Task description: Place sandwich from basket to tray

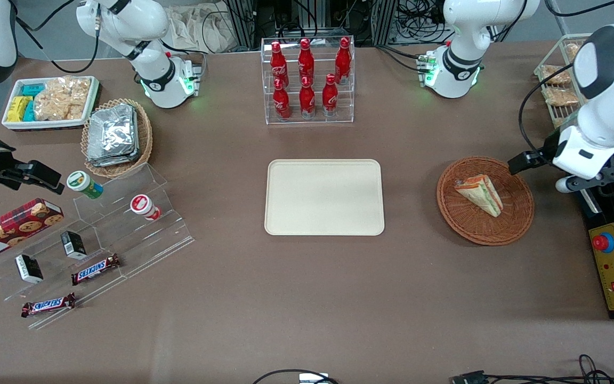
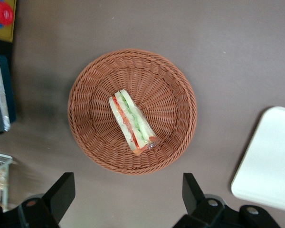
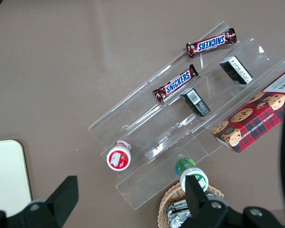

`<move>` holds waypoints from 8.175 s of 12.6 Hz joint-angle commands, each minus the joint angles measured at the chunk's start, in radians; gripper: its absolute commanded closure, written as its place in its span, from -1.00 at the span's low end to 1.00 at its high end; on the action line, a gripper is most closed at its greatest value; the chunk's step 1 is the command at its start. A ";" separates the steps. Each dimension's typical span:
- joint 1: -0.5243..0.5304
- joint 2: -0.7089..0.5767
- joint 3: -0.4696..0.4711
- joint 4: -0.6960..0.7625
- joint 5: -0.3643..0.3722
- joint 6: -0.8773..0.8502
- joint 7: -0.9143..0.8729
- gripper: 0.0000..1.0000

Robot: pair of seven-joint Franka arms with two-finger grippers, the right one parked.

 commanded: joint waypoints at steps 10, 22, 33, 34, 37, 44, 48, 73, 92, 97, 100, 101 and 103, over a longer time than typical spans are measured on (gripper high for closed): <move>-0.007 -0.022 -0.006 -0.454 0.008 0.532 -0.241 -1.00; -0.002 0.137 0.000 -0.511 0.008 0.795 -0.277 -1.00; -0.002 0.156 0.004 -0.524 0.058 0.821 -0.262 1.00; -0.002 0.137 0.004 -0.520 0.060 0.801 -0.259 1.00; -0.002 0.084 0.004 -0.511 0.087 0.749 -0.169 1.00; -0.004 -0.059 0.001 -0.446 0.069 0.551 0.323 1.00; -0.033 -0.074 -0.011 -0.370 0.013 0.431 0.465 1.00; -0.649 0.448 -0.014 0.016 -0.049 0.520 -0.033 0.87; -0.620 0.461 -0.005 0.110 -0.057 0.340 -0.079 -1.00; -0.463 0.404 -0.005 0.227 -0.069 0.155 -0.118 -1.00; -0.378 0.341 -0.003 0.229 -0.054 0.144 -0.150 -1.00; -0.354 0.325 0.001 0.232 -0.052 0.131 -0.147 -1.00; -0.291 0.291 0.003 0.241 -0.051 0.111 -0.138 -1.00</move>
